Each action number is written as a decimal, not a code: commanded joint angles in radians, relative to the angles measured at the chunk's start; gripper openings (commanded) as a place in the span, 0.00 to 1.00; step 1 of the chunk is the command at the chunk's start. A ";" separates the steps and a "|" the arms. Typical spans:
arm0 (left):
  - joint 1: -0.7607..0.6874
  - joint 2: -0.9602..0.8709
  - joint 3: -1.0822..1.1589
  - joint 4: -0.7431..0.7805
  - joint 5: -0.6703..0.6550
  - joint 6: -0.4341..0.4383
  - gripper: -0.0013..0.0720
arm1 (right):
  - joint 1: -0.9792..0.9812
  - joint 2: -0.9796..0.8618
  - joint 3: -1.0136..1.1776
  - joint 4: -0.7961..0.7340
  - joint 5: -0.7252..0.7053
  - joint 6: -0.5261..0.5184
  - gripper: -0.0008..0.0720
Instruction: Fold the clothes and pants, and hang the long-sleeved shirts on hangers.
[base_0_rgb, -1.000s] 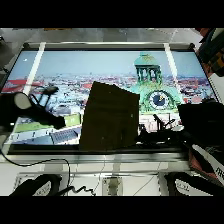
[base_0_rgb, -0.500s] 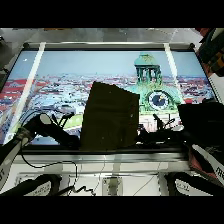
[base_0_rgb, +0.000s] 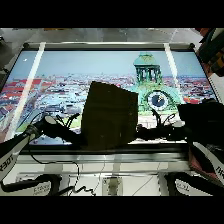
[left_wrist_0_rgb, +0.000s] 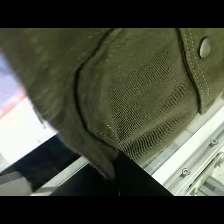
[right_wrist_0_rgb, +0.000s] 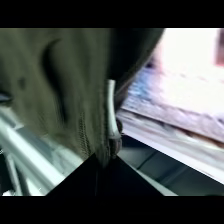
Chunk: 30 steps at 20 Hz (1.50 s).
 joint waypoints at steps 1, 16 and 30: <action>0.010 0.020 0.097 -0.040 -0.130 0.027 0.05 | 0.001 0.006 0.105 0.002 0.137 -0.032 0.06; 0.113 0.953 0.669 -0.040 0.095 -0.040 0.05 | 0.001 0.734 0.455 0.376 0.157 0.424 0.05; -0.092 0.519 0.054 -0.220 0.452 -0.245 0.05 | 0.118 0.522 0.066 -0.296 -0.467 1.091 0.06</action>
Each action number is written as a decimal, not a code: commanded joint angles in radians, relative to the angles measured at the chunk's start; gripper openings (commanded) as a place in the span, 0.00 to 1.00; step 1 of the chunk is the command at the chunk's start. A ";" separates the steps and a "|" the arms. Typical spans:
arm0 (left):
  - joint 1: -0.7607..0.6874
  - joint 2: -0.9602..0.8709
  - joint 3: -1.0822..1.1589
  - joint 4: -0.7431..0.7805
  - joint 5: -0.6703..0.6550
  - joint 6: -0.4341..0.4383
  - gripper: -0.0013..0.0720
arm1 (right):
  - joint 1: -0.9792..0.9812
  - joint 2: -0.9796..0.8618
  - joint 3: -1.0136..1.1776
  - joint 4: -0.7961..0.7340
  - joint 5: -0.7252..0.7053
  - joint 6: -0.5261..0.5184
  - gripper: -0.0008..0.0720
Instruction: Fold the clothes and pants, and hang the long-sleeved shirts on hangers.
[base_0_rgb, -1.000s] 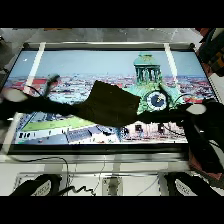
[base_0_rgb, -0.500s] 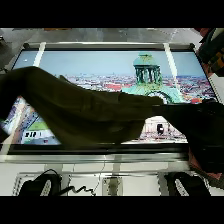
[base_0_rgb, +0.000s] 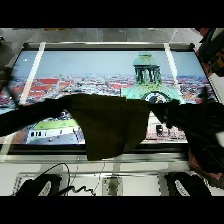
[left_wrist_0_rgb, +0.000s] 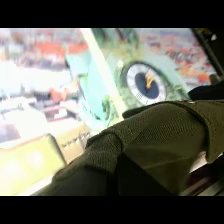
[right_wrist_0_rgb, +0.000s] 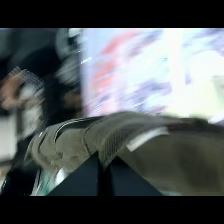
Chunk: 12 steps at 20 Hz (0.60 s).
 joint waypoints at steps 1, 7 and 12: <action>-0.106 -0.249 -0.107 -0.108 0.193 0.062 0.05 | 0.039 -0.193 -0.106 -0.086 -0.252 0.010 0.06; -0.116 -0.341 -0.060 -0.045 -0.040 0.064 0.05 | -0.099 -0.287 -0.016 -0.180 0.108 -0.355 0.06; -0.169 -0.365 -0.086 0.214 -0.285 -0.023 0.05 | -0.137 -0.287 -0.039 -0.513 0.616 -0.402 0.06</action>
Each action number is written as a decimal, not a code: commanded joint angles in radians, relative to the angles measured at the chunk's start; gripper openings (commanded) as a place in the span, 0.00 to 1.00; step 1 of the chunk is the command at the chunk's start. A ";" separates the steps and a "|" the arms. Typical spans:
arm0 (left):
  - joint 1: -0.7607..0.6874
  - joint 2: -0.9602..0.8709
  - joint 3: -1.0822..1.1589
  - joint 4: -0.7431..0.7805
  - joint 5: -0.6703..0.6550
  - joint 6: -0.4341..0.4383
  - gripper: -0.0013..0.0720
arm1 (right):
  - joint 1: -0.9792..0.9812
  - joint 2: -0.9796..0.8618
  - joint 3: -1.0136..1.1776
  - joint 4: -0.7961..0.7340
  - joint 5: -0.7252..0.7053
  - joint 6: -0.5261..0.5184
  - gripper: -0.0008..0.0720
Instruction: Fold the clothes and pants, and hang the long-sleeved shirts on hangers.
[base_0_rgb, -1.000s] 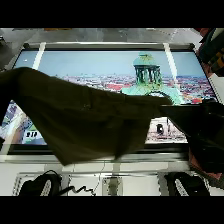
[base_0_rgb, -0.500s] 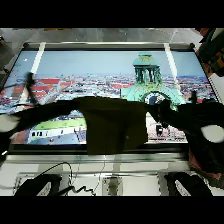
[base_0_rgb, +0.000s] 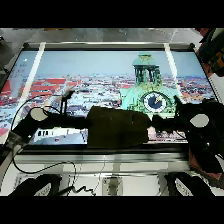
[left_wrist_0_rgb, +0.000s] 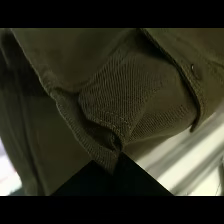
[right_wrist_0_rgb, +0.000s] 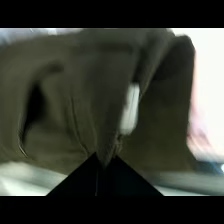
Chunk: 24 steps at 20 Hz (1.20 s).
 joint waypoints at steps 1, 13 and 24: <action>-0.048 -0.034 -0.032 0.134 -0.118 -0.058 0.05 | -0.020 -0.008 -0.045 -0.213 0.322 -0.056 0.06; -0.141 -0.164 -0.032 0.049 0.139 -0.061 0.97 | -0.090 -0.034 -0.023 -0.340 -0.030 0.042 0.98; -0.130 -0.164 -0.027 0.051 0.139 -0.061 0.97 | -0.277 -0.388 0.042 0.026 0.195 -0.439 0.96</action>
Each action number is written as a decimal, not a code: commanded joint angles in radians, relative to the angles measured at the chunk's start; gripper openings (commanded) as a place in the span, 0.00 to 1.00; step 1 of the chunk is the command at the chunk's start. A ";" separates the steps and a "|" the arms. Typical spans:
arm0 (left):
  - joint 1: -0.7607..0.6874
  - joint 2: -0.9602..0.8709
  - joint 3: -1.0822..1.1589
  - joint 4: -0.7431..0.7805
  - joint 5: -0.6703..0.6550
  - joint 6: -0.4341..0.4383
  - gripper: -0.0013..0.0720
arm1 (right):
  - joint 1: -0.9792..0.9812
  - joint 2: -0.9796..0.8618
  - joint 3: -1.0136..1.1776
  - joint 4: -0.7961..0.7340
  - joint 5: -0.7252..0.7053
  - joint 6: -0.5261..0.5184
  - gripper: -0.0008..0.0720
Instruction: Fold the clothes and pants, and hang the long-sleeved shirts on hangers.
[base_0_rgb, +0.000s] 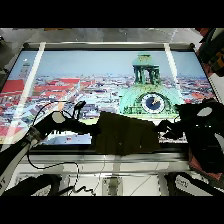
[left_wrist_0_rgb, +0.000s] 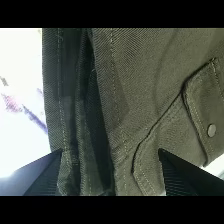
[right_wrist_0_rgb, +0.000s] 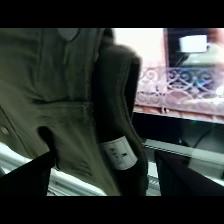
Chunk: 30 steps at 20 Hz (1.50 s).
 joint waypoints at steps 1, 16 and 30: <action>0.001 0.000 0.001 0.000 0.002 0.000 0.97 | 0.051 -0.050 -0.050 -0.011 -0.143 -0.083 0.96; 0.000 -0.040 0.002 0.102 0.304 0.018 0.96 | 0.382 -0.143 -0.113 0.342 -0.429 -0.214 0.21; 0.023 0.334 0.211 0.200 0.320 0.090 0.96 | -0.172 0.344 0.454 -0.329 -0.369 0.571 0.06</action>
